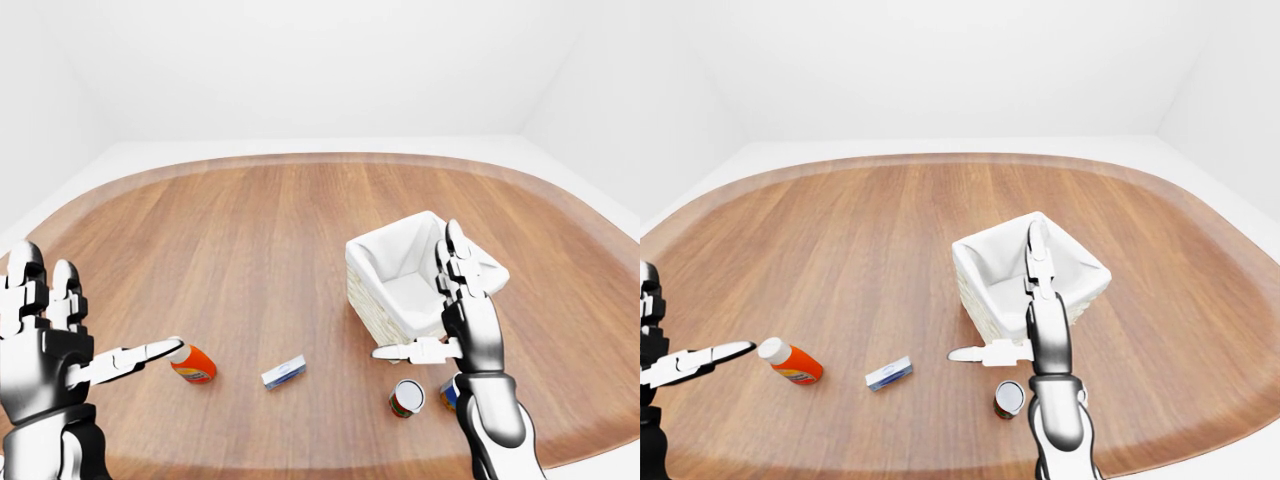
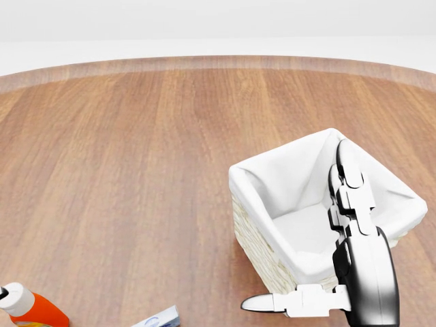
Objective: Pick up the ketchup, and put it in the basket.
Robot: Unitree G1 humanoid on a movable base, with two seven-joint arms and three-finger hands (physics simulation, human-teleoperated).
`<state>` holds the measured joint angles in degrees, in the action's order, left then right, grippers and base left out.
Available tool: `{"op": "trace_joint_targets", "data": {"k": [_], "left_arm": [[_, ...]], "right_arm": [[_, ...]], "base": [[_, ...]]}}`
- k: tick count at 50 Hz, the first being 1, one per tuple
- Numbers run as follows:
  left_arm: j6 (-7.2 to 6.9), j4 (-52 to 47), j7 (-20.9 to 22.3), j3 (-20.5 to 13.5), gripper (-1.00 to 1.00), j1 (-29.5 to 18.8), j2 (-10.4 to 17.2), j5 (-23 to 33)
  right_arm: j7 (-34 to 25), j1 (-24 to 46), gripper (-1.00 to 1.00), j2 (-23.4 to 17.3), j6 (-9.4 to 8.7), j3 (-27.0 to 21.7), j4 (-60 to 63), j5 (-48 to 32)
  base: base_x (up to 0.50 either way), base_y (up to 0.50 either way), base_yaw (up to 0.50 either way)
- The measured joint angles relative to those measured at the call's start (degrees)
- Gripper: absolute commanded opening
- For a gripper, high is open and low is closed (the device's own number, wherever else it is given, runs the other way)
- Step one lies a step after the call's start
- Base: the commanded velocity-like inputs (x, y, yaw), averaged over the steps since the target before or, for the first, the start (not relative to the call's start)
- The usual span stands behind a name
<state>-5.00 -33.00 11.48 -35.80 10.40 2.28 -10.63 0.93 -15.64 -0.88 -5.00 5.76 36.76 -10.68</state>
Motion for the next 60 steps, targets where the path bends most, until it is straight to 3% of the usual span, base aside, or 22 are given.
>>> {"op": "trace_joint_targets", "data": {"k": [23,60], "left_arm": [[0.42,5.74,-0.01,0.72,1.00,0.15,-0.15,0.97],[10.00,24.03,-3.05,5.83,1.00,-1.10,2.62,1.14]], "right_arm": [[-0.06,0.01,1.00,-0.03,0.00,-0.03,0.19,0.12],[0.02,0.06,1.00,0.02,0.00,-0.08,0.12,0.14]], "base": [[0.00,0.00,0.00],[0.00,0.00,0.00]]}}
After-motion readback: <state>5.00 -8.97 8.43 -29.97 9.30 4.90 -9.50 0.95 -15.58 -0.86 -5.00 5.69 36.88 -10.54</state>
